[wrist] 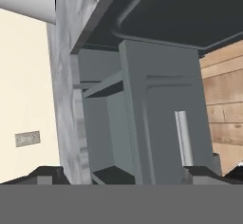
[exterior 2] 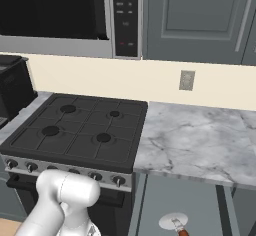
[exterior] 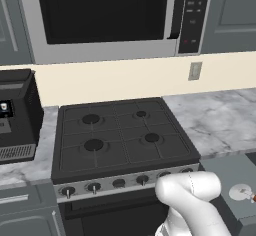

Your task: Take the pizza cutter from the drawer on the right and place it on the dining counter for cutting.

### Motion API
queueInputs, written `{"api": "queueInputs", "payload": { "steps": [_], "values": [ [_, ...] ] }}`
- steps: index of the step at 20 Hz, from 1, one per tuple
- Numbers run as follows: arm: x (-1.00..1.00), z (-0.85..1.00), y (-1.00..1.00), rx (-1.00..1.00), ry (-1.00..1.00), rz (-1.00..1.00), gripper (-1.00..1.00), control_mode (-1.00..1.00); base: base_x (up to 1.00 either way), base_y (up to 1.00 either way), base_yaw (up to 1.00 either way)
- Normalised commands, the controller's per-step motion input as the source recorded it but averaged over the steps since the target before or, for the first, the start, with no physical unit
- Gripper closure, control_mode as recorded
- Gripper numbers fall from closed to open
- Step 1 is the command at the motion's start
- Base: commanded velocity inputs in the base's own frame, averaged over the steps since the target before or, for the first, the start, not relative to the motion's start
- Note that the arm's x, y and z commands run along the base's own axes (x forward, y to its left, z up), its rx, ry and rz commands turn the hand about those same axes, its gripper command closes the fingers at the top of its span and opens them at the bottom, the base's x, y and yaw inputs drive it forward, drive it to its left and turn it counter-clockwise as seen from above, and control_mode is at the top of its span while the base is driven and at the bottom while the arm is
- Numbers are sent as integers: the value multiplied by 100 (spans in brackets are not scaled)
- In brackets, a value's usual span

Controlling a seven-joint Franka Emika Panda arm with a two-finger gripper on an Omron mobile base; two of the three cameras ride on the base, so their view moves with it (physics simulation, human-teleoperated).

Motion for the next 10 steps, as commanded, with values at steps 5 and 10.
{"api": "queueInputs", "payload": {
  "steps": [5, 10],
  "values": [
    [0, 64, 6, 0, 5, 0, -100, -100, 0, 0, 0],
    [0, 53, 0, 0, 15, -1, -100, -100, 0, 0, 0]
  ]
}}
